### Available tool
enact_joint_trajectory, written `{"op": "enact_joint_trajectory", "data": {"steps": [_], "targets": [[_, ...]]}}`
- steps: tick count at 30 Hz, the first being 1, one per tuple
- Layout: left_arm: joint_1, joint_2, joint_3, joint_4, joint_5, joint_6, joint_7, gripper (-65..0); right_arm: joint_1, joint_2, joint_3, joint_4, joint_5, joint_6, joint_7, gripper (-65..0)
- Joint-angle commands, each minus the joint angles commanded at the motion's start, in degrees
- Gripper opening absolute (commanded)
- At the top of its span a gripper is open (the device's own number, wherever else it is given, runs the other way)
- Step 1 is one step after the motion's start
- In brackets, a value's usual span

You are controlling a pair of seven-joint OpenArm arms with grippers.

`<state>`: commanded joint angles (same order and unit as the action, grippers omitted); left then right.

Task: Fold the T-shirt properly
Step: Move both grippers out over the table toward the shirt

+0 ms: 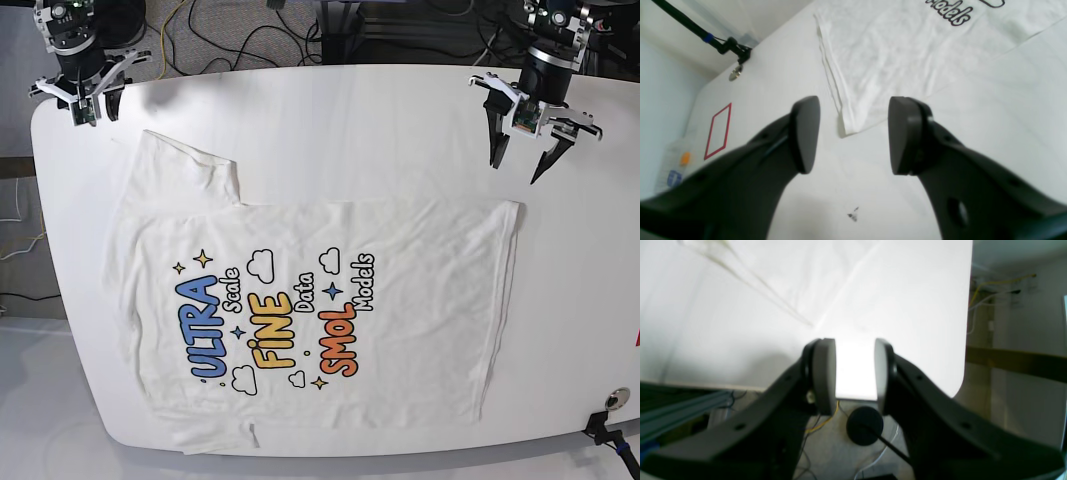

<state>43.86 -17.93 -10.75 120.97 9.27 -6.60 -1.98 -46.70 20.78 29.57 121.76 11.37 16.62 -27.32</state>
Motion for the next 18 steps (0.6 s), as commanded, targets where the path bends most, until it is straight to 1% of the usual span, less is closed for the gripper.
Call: {"op": "enact_joint_trajectory", "data": {"steps": [4,6,8,12,13,15,18], "targets": [[-0.67,0.01,0.23,-0.90,-0.07,0.07,1.06,-36.8,0.29,-0.02,0.03,-0.23,0.06,-0.02,-1.11,-47.0],[-0.87,-0.02,0.15,-1.32,-0.11,0.02,1.38,-38.0,-0.01,0.13,-0.02,-0.25,0.11,-0.08,-0.82,-47.0],[-1.20,0.10,0.38,-1.79,-0.01,0.02,1.79,-39.2,-0.44,0.41,-0.02,-0.35,0.09,0.16,0.12,-47.1],[-2.03,0.02,0.25,-3.36,0.10,-0.03,1.67,-38.4,-1.10,0.74,0.13,-0.47,-0.39,0.59,2.49,-46.9],[-2.05,-0.03,0.31,-3.50,0.08,0.28,0.96,-37.8,-1.21,0.72,0.30,-0.42,-1.12,0.48,2.62,-47.0],[-2.46,0.03,0.28,-3.99,0.28,0.50,1.11,-37.7,-1.20,0.50,0.45,-0.41,-3.59,0.34,3.10,-47.1],[-2.95,0.00,0.43,-3.41,0.43,1.26,1.70,-37.0,-1.21,0.21,0.03,-0.46,-10.02,-0.79,3.18,-47.1]]}}
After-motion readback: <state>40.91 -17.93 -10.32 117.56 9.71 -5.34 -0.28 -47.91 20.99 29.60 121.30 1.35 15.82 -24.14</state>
